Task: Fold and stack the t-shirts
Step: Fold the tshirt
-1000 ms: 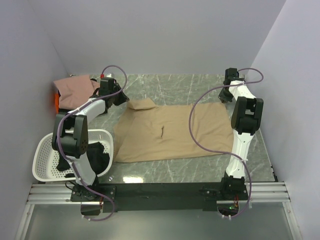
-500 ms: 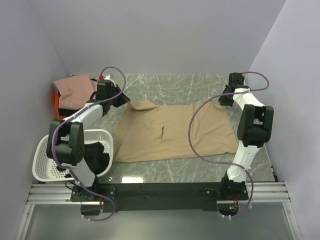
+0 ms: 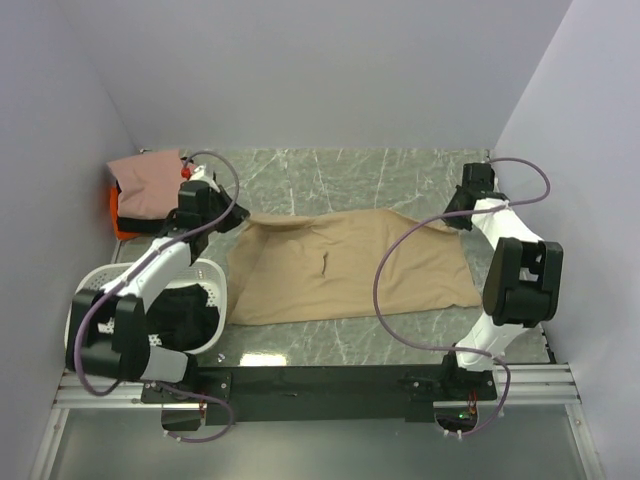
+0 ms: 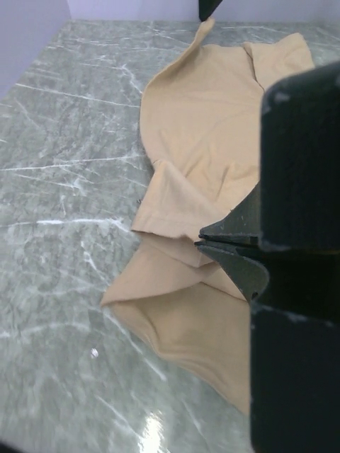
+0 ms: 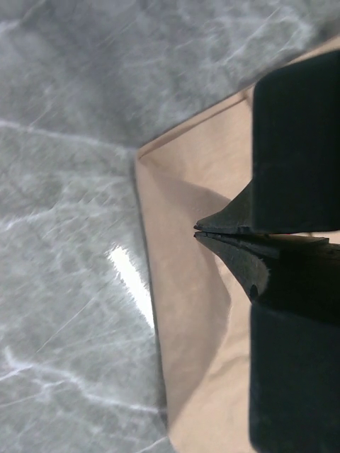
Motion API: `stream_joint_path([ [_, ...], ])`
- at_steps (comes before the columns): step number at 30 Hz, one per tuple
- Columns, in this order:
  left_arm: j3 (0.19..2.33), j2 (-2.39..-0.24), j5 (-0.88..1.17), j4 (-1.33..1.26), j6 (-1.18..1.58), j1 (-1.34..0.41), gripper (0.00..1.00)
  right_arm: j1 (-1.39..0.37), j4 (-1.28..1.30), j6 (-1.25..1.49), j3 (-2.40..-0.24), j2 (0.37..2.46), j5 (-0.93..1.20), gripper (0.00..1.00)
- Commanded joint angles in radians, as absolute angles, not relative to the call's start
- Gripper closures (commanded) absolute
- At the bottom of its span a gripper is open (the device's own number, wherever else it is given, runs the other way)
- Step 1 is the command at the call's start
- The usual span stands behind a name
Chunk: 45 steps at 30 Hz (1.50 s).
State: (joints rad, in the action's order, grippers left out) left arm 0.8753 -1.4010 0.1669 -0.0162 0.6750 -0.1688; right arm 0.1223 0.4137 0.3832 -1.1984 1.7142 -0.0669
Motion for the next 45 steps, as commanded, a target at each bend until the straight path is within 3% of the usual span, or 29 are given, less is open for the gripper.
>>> stream_joint_path([
  [1,0.816,-1.292,0.088,-0.014,0.692,-0.169,1.0,0.126,0.408,0.359,-1.163,1.623,-0.124,1.0],
  [24,0.552,-0.907,-0.055,0.147,0.793,-0.196,1.0,0.127,0.475,0.383,-0.917,1.342,-0.328,1.0],
  [35,0.514,-0.85,-0.08,0.195,0.805,-0.244,1.0,0.127,0.519,0.379,-0.859,1.218,-0.374,1.0],
  [45,0.499,-0.775,-0.135,0.264,0.836,-0.308,0.99,0.127,0.522,0.399,-0.821,1.235,-0.42,1.0],
])
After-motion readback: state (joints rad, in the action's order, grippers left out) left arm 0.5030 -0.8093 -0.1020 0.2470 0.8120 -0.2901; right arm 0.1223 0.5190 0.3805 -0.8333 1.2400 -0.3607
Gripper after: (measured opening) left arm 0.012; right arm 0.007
